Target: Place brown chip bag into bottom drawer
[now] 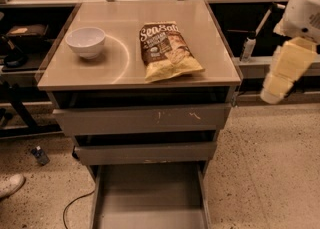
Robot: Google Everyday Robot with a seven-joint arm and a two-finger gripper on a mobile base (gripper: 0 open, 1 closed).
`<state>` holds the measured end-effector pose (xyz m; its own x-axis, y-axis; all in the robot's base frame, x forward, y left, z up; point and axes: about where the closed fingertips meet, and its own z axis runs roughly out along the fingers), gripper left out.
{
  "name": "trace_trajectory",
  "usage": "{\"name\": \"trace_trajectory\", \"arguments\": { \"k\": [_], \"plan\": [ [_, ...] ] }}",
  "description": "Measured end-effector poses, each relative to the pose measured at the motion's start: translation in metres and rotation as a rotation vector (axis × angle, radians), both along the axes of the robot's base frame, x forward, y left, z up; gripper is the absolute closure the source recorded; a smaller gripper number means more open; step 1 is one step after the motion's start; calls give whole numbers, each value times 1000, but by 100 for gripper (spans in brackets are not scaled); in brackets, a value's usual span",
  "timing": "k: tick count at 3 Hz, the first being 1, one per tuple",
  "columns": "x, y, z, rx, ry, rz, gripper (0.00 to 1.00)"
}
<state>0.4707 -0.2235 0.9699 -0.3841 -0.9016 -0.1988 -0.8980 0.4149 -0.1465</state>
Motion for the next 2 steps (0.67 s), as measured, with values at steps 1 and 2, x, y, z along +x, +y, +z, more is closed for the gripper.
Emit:
{"name": "trace_trajectory", "arguments": {
  "k": [1, 2],
  "plan": [
    [42, 12, -8, 53, 71, -148, 0],
    [53, 15, -5, 80, 45, -211, 0]
  ]
}}
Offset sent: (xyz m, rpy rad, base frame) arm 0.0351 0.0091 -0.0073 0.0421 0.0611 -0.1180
